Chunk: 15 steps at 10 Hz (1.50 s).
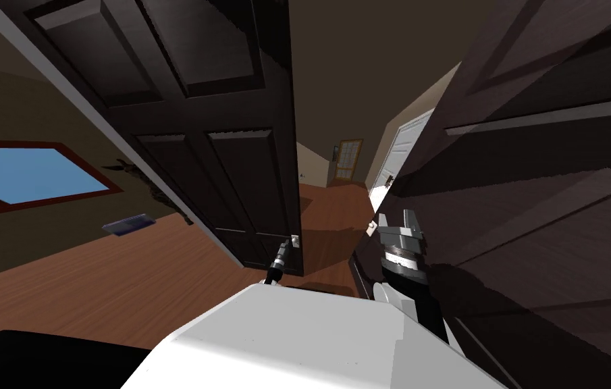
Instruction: Push the door open
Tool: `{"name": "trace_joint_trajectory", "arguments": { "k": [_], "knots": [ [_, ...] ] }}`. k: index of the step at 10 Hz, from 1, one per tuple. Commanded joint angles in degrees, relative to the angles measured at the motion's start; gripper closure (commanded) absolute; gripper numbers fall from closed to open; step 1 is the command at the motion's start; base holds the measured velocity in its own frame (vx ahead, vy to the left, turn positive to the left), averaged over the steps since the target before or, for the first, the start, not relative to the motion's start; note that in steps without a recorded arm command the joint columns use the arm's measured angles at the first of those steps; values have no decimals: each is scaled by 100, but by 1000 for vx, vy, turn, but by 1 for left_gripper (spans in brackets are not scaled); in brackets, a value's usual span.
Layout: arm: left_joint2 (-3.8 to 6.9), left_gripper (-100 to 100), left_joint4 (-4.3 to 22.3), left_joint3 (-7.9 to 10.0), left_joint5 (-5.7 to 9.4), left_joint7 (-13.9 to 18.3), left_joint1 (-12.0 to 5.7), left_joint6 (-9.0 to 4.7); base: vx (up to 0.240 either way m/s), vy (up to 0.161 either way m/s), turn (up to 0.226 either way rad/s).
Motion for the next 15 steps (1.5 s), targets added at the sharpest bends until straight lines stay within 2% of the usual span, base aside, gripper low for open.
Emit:
{"name": "trace_joint_trajectory", "arguments": {
  "k": [1, 3, 5, 6, 7, 8, 11, 15],
  "knots": [
    [-1, -100, 3, -2, 7, 14, 6, 6, -195, -36, 23],
    [-37, -100, -47, 1, 31, 17, 32, 46, -206, -62, 36],
    [-132, -100, -109, 5, 59, 21, 63, 93, -239, -90, 58],
    [-212, -100, -141, 7, 74, 23, 79, 118, -221, -70, 58],
    [-161, -100, -118, 5, 66, 26, 73, 95, -99, -33, 12],
    [-98, -100, -88, 27, 73, 22, 63, 64, 103, -28, -35],
    [-60, -100, -43, 56, 80, 13, 43, 17, 189, -11, -20],
    [-126, -100, 47, 115, 94, -6, 3, -76, 220, -23, -25]
  ]
}}
